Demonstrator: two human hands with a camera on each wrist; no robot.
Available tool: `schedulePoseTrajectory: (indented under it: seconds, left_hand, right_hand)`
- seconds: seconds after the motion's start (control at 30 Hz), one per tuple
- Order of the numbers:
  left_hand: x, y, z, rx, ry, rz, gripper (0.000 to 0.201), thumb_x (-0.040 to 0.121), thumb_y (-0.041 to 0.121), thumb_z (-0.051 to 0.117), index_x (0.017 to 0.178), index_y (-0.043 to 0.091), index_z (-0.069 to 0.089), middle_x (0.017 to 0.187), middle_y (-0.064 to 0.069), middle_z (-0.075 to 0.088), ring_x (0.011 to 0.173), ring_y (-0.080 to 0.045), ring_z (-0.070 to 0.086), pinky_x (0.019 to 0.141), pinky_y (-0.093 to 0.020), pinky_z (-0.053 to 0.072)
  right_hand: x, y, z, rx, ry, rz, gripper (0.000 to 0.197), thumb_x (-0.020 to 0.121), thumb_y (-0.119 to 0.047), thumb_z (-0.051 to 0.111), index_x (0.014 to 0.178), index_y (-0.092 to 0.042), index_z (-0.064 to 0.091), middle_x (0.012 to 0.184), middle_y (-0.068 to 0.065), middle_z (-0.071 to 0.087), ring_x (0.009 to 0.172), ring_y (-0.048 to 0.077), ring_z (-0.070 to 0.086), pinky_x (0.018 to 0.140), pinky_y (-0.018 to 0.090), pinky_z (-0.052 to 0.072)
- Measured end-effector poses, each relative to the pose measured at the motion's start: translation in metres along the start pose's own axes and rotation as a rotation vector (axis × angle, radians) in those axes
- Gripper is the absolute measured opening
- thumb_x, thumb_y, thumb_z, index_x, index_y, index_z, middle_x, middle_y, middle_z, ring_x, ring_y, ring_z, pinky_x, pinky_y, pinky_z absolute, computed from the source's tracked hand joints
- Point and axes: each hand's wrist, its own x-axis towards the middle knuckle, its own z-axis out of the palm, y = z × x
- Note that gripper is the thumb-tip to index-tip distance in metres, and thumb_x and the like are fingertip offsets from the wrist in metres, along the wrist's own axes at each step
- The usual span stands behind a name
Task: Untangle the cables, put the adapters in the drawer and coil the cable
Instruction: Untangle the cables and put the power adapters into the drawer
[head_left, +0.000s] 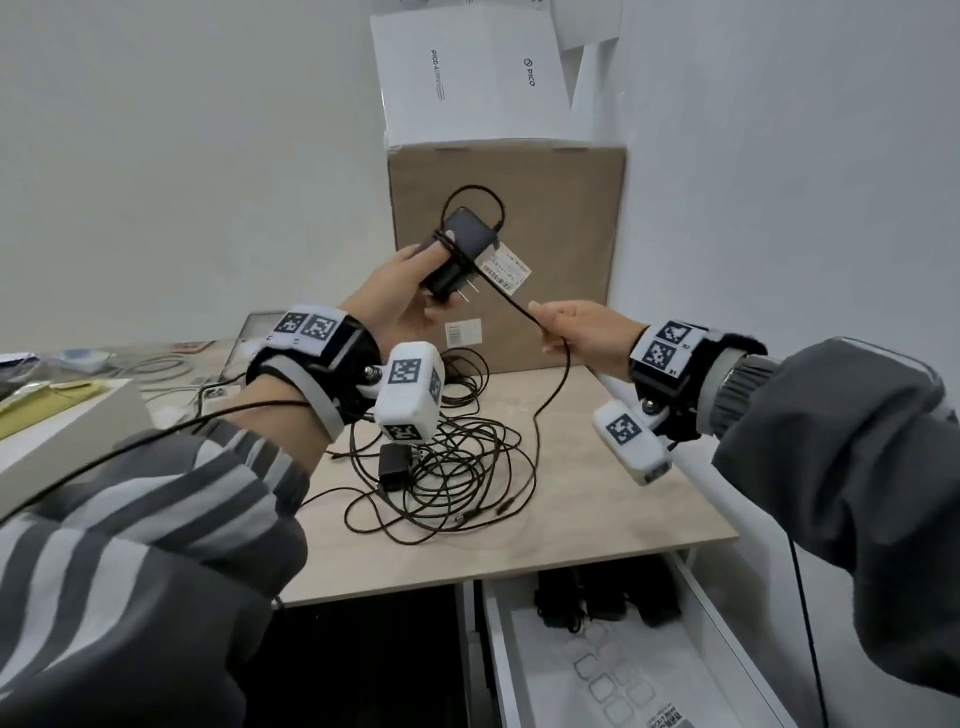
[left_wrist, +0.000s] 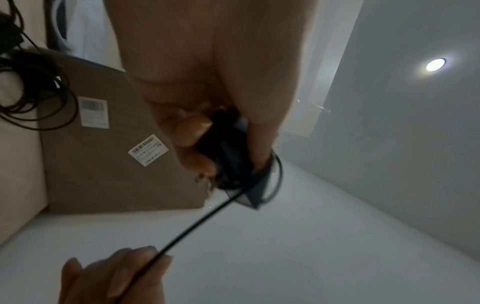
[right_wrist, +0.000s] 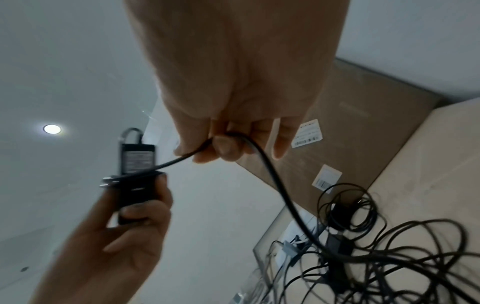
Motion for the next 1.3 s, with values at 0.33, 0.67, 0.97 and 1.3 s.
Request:
schedulePoseTrajectory:
  seconds: [0.33,0.67,0.97,1.3]
  left_hand:
    - [-0.014,-0.014,0.035,1.281,-0.329,-0.348,0.026,0.084,0.035,0.069,0.097,0.012,0.064,0.077,-0.004,0.067,0.057,-0.015,0.058,0.052,-0.022,0.044]
    - [0.006,-0.036,0.021,-0.049,0.034,0.006,0.017,0.099,0.020,0.046,0.089,0.008,0.052,0.078,-0.010,0.056,0.046,-0.011,0.045,0.037,-0.016,0.030]
    - [-0.029,-0.048,0.039,0.603,-0.559,-0.290,0.017,0.094,0.018,0.056,0.105,0.009,0.047,0.090,-0.013,0.052,0.068,-0.016,0.045,0.052,-0.021,0.034]
    - [0.006,-0.082,0.035,1.037,0.317,-0.032,0.033,0.087,0.041,0.059,0.085,0.008,0.060,0.072,-0.009,0.059,0.066,-0.025,0.056,0.060,-0.030,0.045]
  right_hand:
    - [0.000,-0.029,-0.021,-0.677,0.072,-0.033,0.039,0.081,-0.044,0.070,0.060,-0.019,0.049,0.052,-0.007,0.041,0.044,0.003,0.036,0.050,0.020,0.030]
    - [-0.033,0.019,0.006,-0.289,-0.001,-0.017,0.024,0.100,-0.023,0.048,0.092,-0.020,0.070,0.061,-0.001,0.043,0.050,0.009,0.035,0.047,0.018,0.031]
    - [-0.027,0.023,-0.023,-0.573,0.113,0.034,0.031,0.083,-0.032,0.071,0.056,-0.020,0.063,0.048,-0.006,0.047,0.047,0.005,0.037,0.053,0.021,0.029]
    - [-0.030,0.015,0.021,-0.337,0.158,0.055,0.021,0.096,-0.018,0.053,0.095,-0.005,0.069,0.057,-0.004,0.048,0.049,0.010,0.042,0.049,0.025,0.036]
